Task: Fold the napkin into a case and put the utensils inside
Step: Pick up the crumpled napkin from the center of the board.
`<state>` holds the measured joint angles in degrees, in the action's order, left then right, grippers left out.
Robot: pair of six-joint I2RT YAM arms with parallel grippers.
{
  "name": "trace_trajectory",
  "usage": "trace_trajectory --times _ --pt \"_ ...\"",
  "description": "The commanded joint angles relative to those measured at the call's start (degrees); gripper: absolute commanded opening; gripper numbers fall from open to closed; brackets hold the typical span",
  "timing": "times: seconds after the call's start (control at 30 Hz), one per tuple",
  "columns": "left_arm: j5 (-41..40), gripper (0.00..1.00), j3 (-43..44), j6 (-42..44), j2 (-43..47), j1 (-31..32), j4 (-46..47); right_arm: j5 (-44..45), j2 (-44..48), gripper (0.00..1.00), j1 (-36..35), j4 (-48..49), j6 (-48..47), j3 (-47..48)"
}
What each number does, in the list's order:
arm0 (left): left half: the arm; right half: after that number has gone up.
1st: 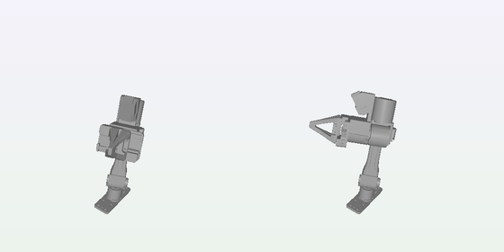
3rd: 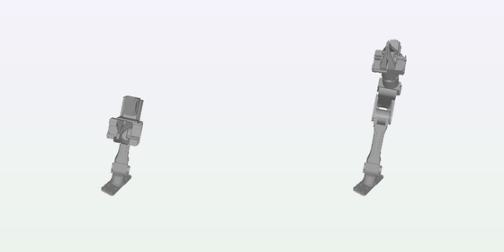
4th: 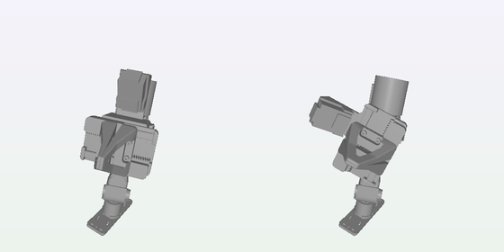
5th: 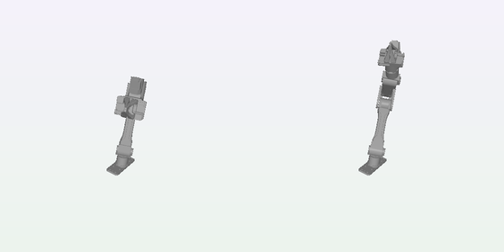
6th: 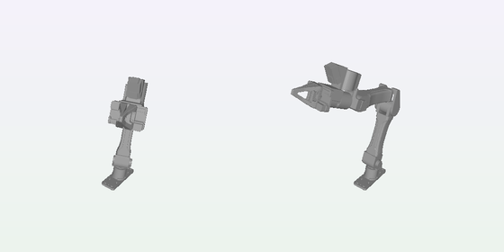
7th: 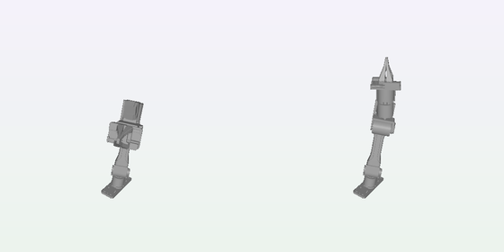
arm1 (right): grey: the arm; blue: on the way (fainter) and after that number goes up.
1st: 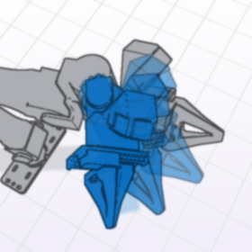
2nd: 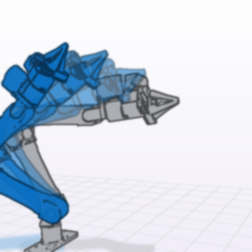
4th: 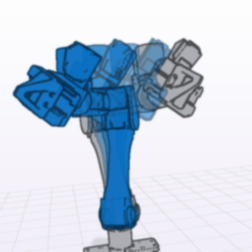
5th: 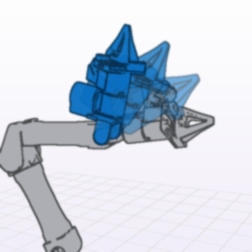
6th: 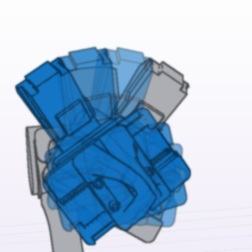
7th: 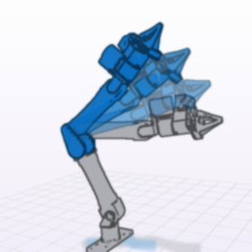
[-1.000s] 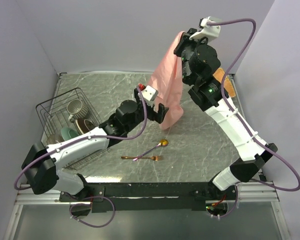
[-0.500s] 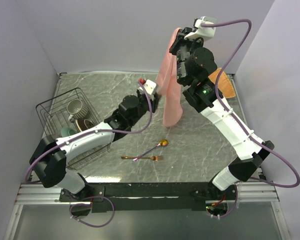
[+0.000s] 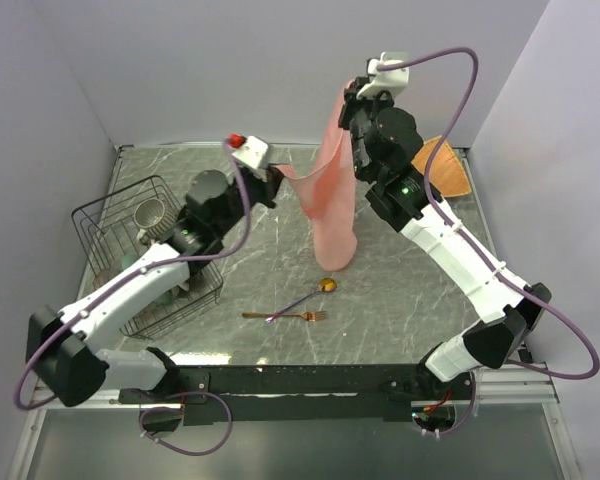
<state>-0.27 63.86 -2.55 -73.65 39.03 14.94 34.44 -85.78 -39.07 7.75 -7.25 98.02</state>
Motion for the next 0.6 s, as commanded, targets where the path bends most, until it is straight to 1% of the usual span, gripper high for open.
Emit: trace_trajectory --times 0.0,0.03,0.1,0.17,0.2,0.3,0.37,0.47,0.57 --pt "6.5 0.01 -1.3 -1.0 3.9 -5.2 -8.4 -5.0 4.1 0.0 3.6 -3.1 -1.5 -4.4" --pt "8.2 0.01 -1.4 -0.9 4.1 -6.1 -9.6 -6.2 4.3 0.0 4.4 -4.1 -0.8 -5.5" --pt "9.8 0.01 -1.8 1.0 4.2 -7.6 -13.0 -13.7 4.3 0.0 6.9 -7.8 -0.7 -6.4" --pt "11.3 0.01 -2.6 1.9 4.0 -7.9 -14.8 -18.4 4.1 0.0 7.5 -13.1 -1.5 -7.8" --pt "12.7 0.01 -3.1 4.1 3.9 -8.8 -18.2 -23.2 4.0 0.0 8.0 -14.7 -2.4 -8.5" --pt "18.8 0.01 -5.0 6.8 3.2 -11.2 -22.0 -29.8 5.1 0.0 7.9 -17.4 -3.9 -12.0" --pt "23.6 0.01 -8.0 9.6 3.4 -12.1 -23.6 -31.4 5.8 0.0 8.0 -16.8 -4.1 -14.6" --pt "26.2 0.01 -11.8 13.3 3.5 -12.4 -23.0 -33.9 6.2 0.0 8.0 -17.5 -3.7 -15.6" --pt "28.9 0.01 -14.0 19.3 2.3 -12.4 -23.4 -36.0 5.4 0.0 7.9 -20.1 -3.0 -14.8"
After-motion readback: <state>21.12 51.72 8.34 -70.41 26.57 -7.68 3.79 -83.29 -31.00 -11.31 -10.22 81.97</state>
